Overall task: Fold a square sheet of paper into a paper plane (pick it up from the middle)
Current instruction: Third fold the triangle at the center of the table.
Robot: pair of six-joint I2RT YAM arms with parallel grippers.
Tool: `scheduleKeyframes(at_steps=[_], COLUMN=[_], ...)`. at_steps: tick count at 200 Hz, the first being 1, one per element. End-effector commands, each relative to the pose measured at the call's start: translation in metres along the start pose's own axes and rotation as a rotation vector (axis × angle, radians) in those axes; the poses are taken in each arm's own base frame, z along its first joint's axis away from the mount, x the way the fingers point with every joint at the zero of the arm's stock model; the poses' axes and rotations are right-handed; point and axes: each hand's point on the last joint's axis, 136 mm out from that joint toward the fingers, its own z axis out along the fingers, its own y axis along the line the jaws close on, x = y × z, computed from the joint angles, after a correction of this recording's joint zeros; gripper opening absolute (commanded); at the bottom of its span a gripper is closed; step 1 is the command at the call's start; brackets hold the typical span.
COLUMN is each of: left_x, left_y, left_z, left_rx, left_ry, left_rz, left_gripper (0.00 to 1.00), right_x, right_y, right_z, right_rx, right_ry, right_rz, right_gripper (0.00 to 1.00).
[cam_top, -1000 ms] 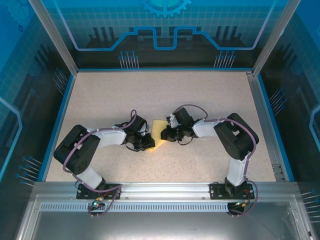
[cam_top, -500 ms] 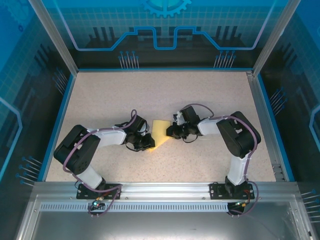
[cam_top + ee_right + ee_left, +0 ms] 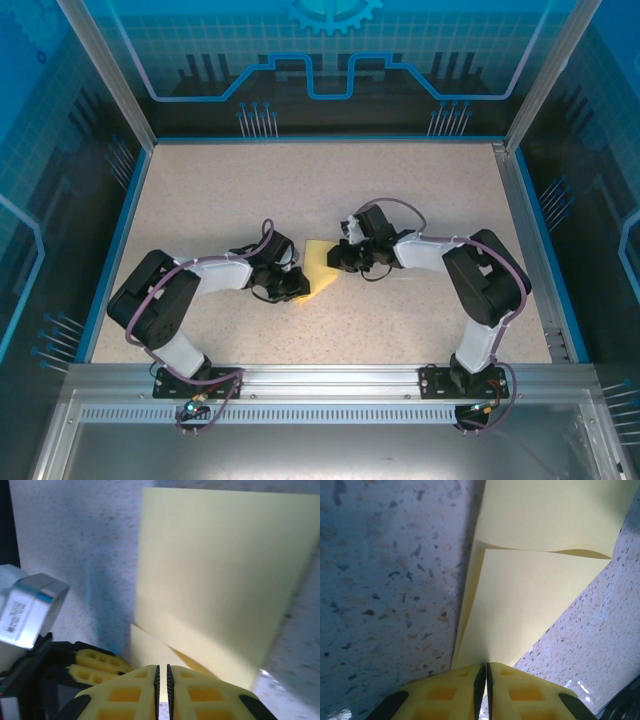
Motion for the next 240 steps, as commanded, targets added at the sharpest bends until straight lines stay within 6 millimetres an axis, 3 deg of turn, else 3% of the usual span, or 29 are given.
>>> scheduleKeyframes(at_steps=[1, 22, 83, 117, 149, 181, 240], left_x=[0.026, 0.025, 0.017, 0.007, -0.003, -0.008, -0.01], left_y=[0.061, 0.059, 0.037, 0.006, -0.041, -0.068, -0.063], left_z=[0.006, 0.005, -0.007, -0.026, -0.037, -0.028, -0.001], left_rx=[-0.229, -0.223, -0.17, -0.091, 0.073, 0.192, 0.201], left_ry=[0.068, 0.064, 0.041, 0.001, 0.017, 0.072, 0.136], left_rz=[-0.076, -0.074, -0.059, -0.033, 0.01, 0.008, 0.008], left_gripper=[0.16, 0.16, 0.19, 0.24, 0.27, 0.26, 0.22], right_x=[0.011, 0.018, 0.038, 0.042, 0.042, 0.041, 0.042], right_y=[0.011, 0.007, -0.038, -0.048, -0.049, -0.05, -0.053], right_z=[0.012, 0.023, 0.043, 0.043, 0.042, 0.041, 0.04], right_rx=[-0.016, -0.012, 0.104, 0.135, 0.145, 0.151, 0.163], right_ry=[0.059, 0.091, 0.161, 0.166, 0.168, 0.165, 0.161], right_rz=[-0.026, -0.009, 0.067, 0.079, 0.076, 0.078, 0.086], right_gripper=[0.14, 0.14, 0.11, 0.11, 0.1, 0.1, 0.1])
